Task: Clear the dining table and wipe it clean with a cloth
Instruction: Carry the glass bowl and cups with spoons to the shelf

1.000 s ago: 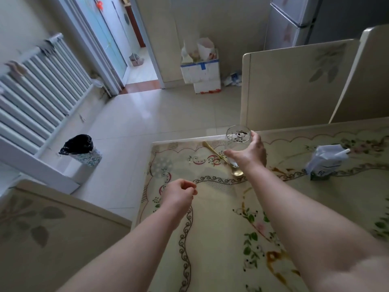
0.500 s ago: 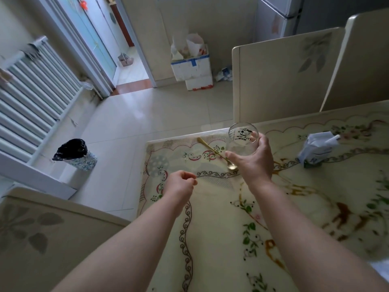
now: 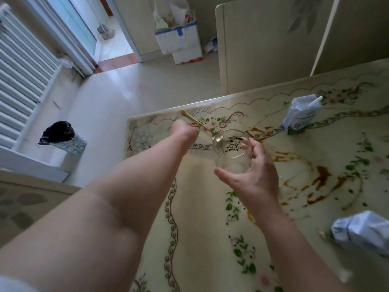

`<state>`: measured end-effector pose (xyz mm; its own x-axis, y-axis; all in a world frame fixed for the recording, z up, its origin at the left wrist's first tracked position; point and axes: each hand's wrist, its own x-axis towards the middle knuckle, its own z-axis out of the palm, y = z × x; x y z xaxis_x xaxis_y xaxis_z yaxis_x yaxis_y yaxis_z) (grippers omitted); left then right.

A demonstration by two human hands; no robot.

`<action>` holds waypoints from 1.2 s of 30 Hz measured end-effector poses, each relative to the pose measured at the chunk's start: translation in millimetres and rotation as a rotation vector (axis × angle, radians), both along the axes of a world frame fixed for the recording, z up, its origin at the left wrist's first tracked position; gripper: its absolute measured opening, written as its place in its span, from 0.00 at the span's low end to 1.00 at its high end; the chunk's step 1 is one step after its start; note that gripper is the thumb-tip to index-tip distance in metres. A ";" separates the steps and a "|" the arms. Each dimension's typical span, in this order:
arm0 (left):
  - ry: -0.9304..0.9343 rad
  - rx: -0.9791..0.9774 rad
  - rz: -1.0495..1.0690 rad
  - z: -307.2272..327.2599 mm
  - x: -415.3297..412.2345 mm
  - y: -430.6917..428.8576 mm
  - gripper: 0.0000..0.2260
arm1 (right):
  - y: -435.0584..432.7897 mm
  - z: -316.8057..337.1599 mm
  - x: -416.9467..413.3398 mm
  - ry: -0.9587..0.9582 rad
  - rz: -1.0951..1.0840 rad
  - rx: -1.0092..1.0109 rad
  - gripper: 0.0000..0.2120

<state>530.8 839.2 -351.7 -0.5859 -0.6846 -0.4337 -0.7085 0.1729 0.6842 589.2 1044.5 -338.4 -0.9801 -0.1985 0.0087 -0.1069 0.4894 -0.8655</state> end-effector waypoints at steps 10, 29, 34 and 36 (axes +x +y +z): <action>-0.081 -0.042 0.077 -19.1 -51.0 -9.8 0.12 | 11.8 -11.3 -1.6 0.030 0.019 0.012 0.42; -0.080 -0.112 0.144 -26.2 -59.2 -10.3 0.09 | 14.2 -22.1 -0.2 0.057 0.061 -0.028 0.42; 0.015 -0.003 0.136 -13.9 -49.0 -5.0 0.07 | 12.0 -17.3 6.0 0.050 0.066 -0.047 0.42; 0.042 0.040 0.136 -7.1 -40.2 -3.7 0.06 | 10.9 -13.6 9.1 0.045 0.069 -0.054 0.42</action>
